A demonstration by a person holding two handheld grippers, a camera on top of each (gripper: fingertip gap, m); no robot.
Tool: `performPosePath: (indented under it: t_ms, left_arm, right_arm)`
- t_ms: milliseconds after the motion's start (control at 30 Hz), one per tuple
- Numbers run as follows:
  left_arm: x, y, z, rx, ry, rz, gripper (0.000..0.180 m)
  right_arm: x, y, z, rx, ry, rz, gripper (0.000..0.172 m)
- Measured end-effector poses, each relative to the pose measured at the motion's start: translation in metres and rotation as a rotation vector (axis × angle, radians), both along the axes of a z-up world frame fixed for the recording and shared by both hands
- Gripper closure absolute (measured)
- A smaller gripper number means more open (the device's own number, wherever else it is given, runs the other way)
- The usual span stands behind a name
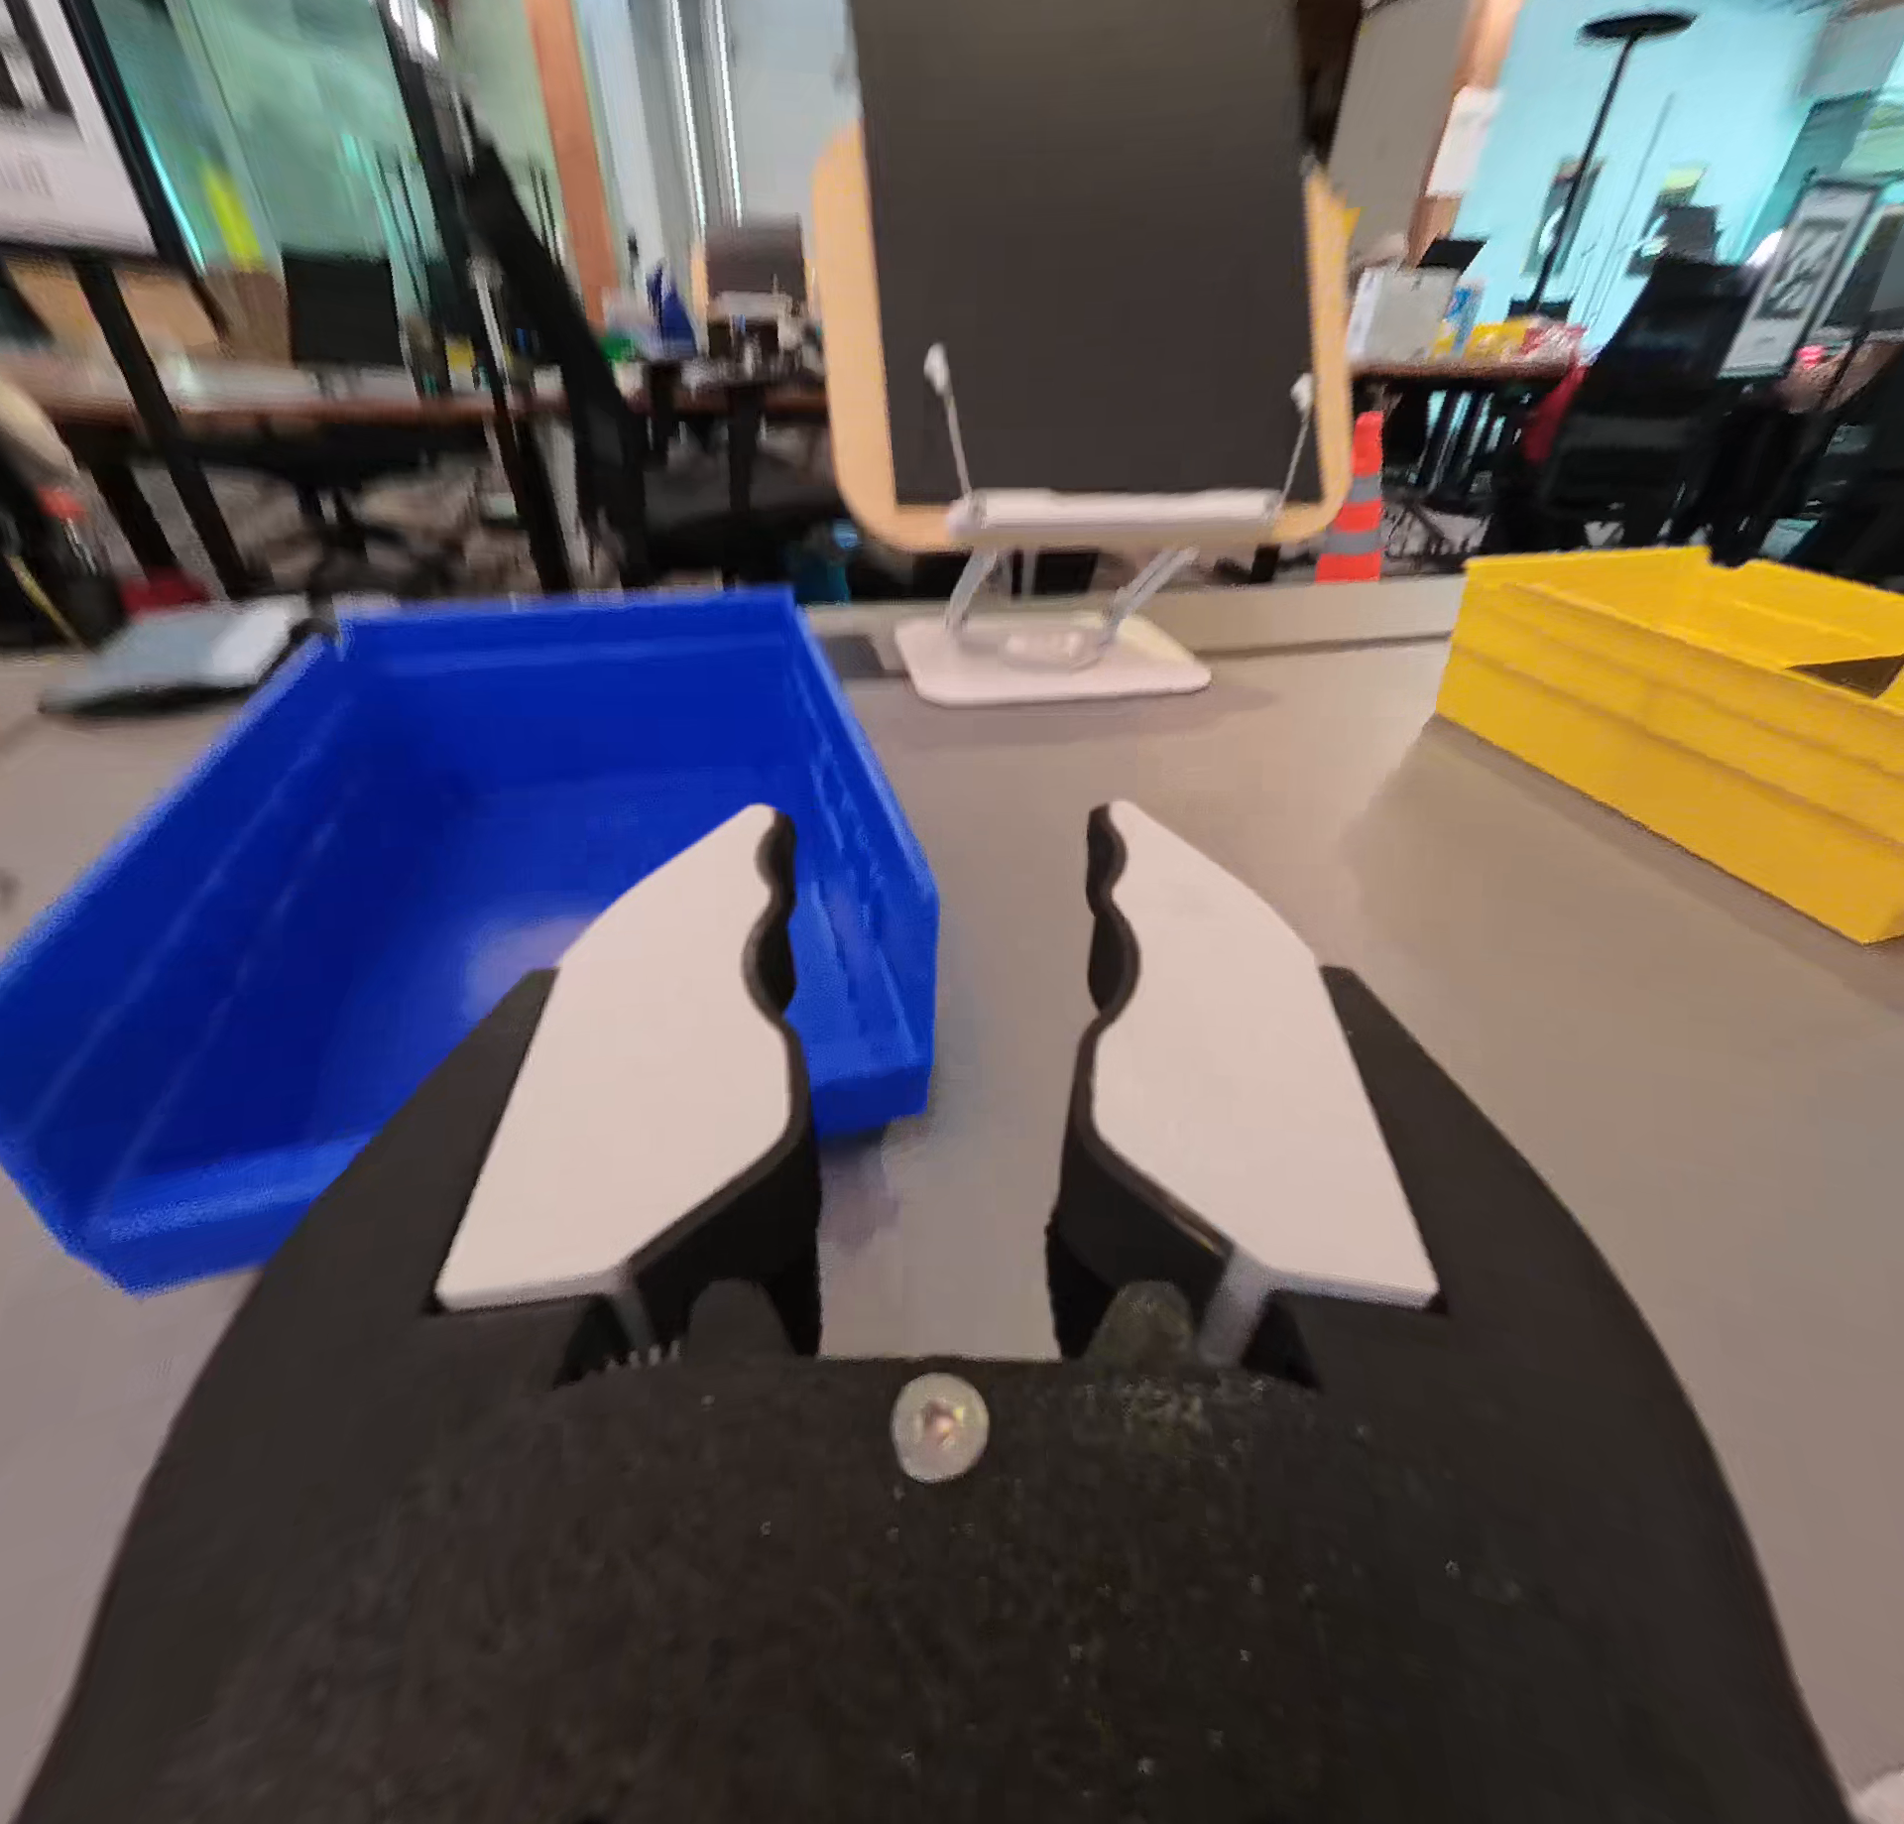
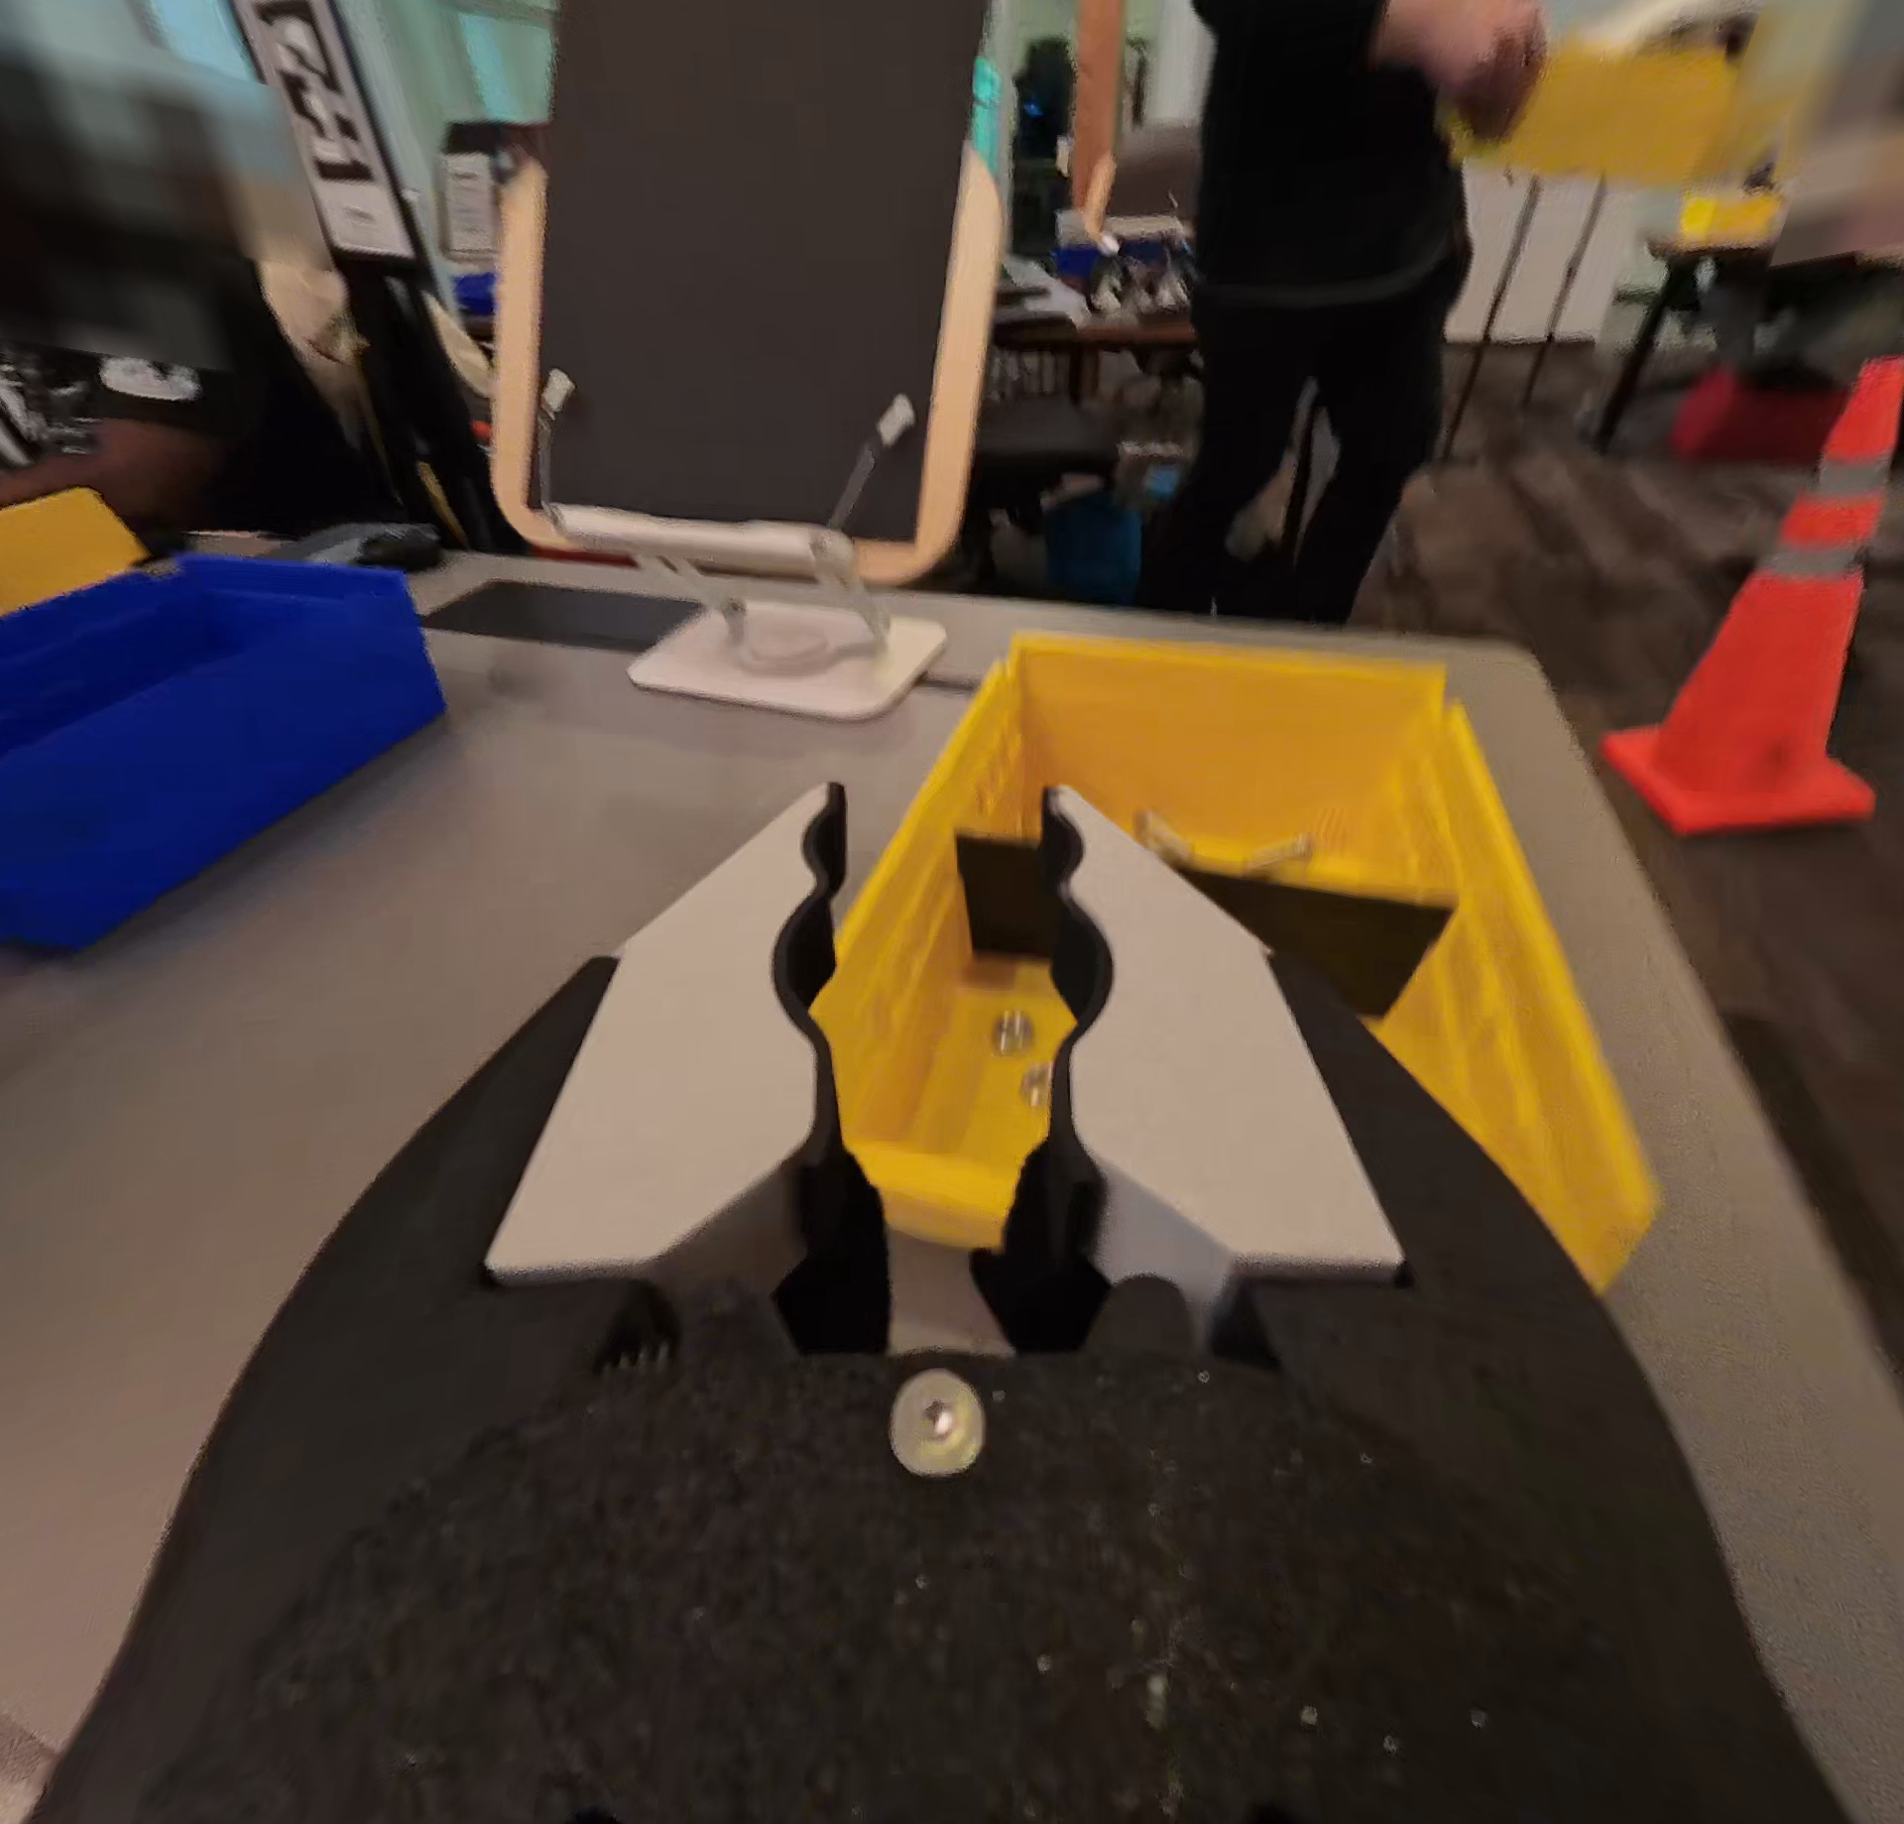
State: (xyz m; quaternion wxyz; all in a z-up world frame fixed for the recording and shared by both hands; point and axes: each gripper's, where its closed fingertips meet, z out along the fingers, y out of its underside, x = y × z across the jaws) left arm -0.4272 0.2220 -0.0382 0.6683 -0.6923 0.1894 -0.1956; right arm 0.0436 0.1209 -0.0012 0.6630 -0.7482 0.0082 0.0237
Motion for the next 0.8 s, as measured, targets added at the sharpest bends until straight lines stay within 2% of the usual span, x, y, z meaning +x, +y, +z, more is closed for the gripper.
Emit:
performPosePath:
  t_ms: [67, 133, 200, 300, 367, 433, 533, 700, 800]
  left_arm:
    - [-0.009, 0.012, -0.022, -0.109, 0.001, 0.031, 0.137]
    - [-0.017, 0.021, -0.037, -0.126, 0.043, 0.064, 0.145]
    - [-0.021, 0.027, -0.053, -0.187, 0.081, 0.085, 0.145]
    - [-0.022, 0.033, -0.066, -0.26, 0.086, 0.098, 0.145]
    - [-0.026, 0.037, -0.075, -0.294, 0.119, 0.126, 0.138]
    - [-0.03, 0.038, -0.085, -0.333, 0.149, 0.155, 0.139]
    - [-0.03, 0.036, -0.087, -0.347, 0.137, 0.144, 0.139]
    - [-0.032, 0.036, -0.086, -0.343, 0.142, 0.148, 0.139]
    - [-0.031, 0.036, -0.088, -0.354, 0.135, 0.139, 0.139]
  right_arm:
    - [0.004, -0.009, -0.05, -0.022, 0.04, -0.076, 0.131]
    - [0.01, -0.018, -0.085, -0.037, 0.039, -0.143, 0.13]
    - [0.006, -0.014, -0.086, -0.045, 0.03, -0.113, 0.13]
    - [0.016, -0.004, -0.086, -0.027, -0.091, -0.154, 0.131]
    - [0.014, 0.002, -0.094, -0.057, -0.073, -0.128, 0.131]
    - [0.01, 0.003, -0.096, -0.044, -0.027, -0.103, 0.131]
    - [0.004, 0.003, -0.102, -0.065, -0.025, -0.078, 0.131]
    - [0.0, 0.0, -0.098, -0.05, -0.08, -0.072, 0.132]
    - [0.001, 0.0, -0.099, -0.046, -0.054, -0.07, 0.132]
